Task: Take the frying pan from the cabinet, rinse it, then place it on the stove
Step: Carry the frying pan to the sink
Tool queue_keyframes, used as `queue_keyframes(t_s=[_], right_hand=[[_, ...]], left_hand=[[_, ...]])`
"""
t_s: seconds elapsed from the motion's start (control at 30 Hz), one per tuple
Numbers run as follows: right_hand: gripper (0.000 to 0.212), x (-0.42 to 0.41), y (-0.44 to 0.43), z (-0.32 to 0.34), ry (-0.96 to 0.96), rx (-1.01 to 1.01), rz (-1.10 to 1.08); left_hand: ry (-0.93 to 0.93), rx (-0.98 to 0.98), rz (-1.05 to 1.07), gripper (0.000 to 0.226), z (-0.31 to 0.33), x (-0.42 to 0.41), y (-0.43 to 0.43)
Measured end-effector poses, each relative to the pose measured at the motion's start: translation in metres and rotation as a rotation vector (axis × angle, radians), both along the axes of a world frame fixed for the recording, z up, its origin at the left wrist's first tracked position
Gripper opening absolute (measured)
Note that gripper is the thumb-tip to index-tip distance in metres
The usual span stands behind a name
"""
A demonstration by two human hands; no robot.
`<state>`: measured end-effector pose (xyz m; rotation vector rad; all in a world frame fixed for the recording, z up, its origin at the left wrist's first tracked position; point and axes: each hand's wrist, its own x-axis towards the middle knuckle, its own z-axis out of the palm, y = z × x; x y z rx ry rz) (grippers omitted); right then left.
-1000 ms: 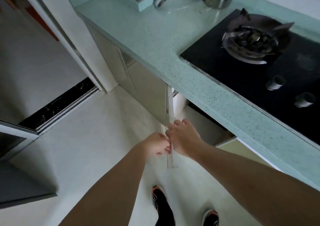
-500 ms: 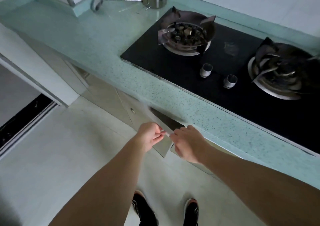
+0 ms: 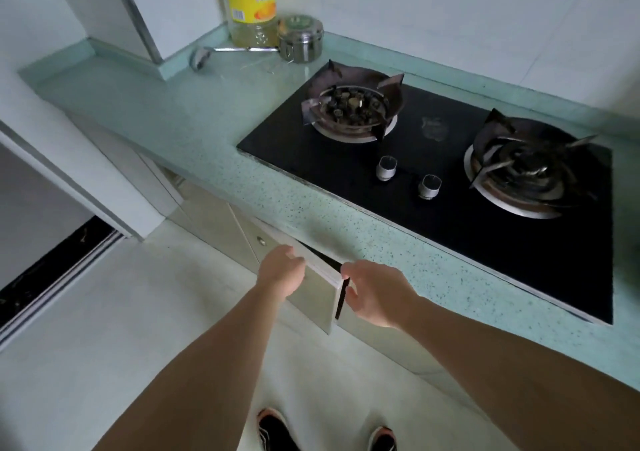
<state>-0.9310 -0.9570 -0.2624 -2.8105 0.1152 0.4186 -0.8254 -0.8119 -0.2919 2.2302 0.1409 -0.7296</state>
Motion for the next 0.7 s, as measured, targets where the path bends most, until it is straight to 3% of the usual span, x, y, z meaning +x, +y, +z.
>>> queue_keyframes(t_s=[0.17,0.27,0.43,0.7], right_hand=[[0.037,0.004,-0.029,0.050,-0.082,0.029,-0.139],[0.040,-0.003,-0.053,0.077,-0.132,-0.007,-0.177],[0.045,-0.032,-0.097,0.112,-0.184,-0.060,-0.308],[0.051,-0.120,-0.159,0.144,-0.233,-0.157,-0.721]], left_hand=[[-0.394,0.296,-0.547,0.045,0.062,0.005,-0.004],[-0.504,0.359,-0.692,0.046,0.103,0.001,-0.034],[-0.618,0.232,-0.772,0.043,0.149,-0.013,-0.099],[-0.753,0.035,-1.168,0.043,0.175,-0.063,-0.213]])
